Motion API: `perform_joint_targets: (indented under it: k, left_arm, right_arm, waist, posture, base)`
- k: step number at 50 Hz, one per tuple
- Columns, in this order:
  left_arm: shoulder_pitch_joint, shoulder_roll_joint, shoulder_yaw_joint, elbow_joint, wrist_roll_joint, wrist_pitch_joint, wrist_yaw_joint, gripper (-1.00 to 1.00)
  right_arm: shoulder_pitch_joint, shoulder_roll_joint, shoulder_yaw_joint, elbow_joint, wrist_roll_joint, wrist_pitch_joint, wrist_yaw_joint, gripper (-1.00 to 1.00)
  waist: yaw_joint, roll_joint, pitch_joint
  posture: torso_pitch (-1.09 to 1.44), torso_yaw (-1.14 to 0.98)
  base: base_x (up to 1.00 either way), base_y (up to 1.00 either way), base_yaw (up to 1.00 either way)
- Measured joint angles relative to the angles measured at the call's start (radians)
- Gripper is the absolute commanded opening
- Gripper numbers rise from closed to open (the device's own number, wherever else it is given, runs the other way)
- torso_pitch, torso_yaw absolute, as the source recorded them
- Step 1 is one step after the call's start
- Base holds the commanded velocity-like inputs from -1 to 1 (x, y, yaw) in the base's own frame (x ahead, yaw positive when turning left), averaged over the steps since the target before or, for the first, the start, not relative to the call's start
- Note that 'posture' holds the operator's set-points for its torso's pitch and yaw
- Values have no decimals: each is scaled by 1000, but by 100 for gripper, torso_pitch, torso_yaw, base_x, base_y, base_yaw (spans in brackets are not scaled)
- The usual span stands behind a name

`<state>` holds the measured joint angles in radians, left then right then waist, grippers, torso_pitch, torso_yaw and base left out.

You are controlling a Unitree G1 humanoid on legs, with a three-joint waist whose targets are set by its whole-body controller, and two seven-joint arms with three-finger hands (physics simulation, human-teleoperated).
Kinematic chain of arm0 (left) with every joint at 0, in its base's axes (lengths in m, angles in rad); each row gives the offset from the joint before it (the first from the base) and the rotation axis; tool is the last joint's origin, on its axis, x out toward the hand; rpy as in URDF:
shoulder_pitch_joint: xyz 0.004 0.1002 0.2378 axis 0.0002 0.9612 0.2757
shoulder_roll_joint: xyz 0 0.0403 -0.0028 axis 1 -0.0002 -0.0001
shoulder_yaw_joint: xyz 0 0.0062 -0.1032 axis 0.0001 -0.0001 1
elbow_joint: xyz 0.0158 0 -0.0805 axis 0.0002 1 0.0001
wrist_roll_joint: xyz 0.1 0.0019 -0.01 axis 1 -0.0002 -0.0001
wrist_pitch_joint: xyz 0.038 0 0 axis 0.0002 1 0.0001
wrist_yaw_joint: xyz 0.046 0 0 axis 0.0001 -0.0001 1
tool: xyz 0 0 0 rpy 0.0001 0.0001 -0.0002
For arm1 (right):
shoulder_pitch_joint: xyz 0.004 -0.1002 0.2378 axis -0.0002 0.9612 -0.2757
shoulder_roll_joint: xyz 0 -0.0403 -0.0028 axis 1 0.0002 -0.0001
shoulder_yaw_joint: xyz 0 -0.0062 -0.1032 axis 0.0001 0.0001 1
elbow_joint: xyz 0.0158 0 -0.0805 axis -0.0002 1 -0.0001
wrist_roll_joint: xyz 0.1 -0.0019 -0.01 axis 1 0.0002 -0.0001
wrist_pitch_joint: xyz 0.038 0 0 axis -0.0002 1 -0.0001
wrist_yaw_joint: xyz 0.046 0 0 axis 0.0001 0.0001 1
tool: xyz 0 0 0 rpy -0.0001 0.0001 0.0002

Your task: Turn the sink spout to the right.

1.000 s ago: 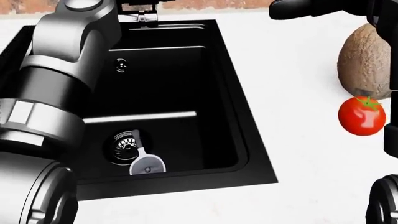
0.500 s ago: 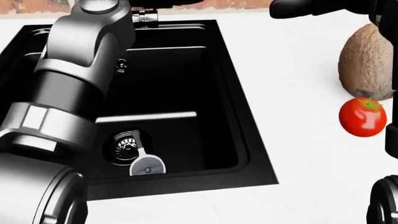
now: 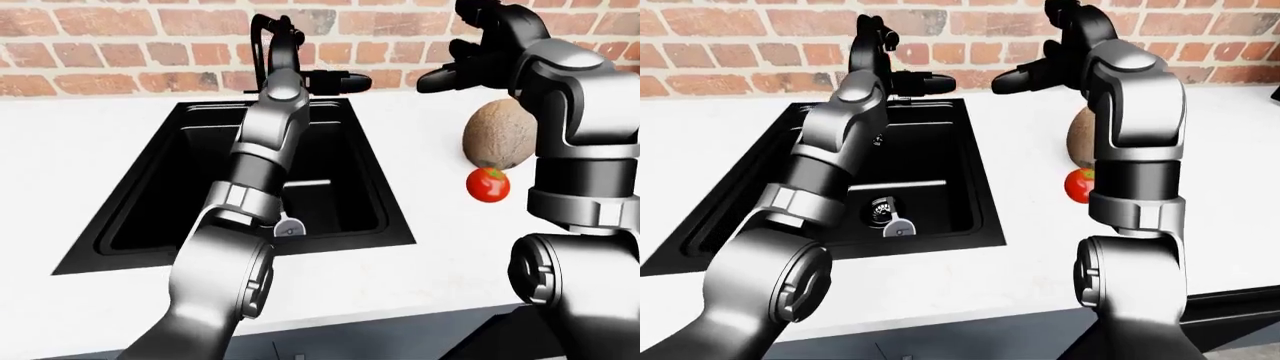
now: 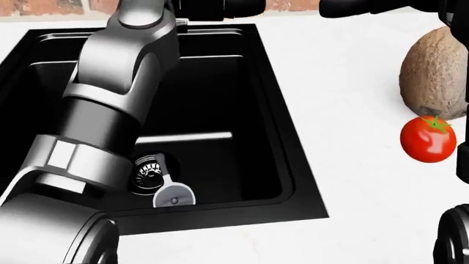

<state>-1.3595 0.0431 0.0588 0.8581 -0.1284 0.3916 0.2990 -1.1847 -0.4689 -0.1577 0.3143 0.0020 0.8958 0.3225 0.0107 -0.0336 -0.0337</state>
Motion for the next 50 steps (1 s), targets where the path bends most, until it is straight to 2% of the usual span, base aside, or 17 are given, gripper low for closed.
perform_joint_targets:
  k: [38,50]
  left_arm:
    - [70,-77,-35,-170,32,96,28,100]
    - [69,-92,-42,-197,36,117,28,100]
  right_arm:
    - [16,-15,-7,-86,-4,61,8,100]
    - [-1,-9,0,-52,-9,45,9,100]
  waist:
    - [1,-5,3]
    - [-1,-4,4]
  posture:
    - [-12,0]
    - [-12,0]
  base:
    - [0,0,0]
    - [0,0,0]
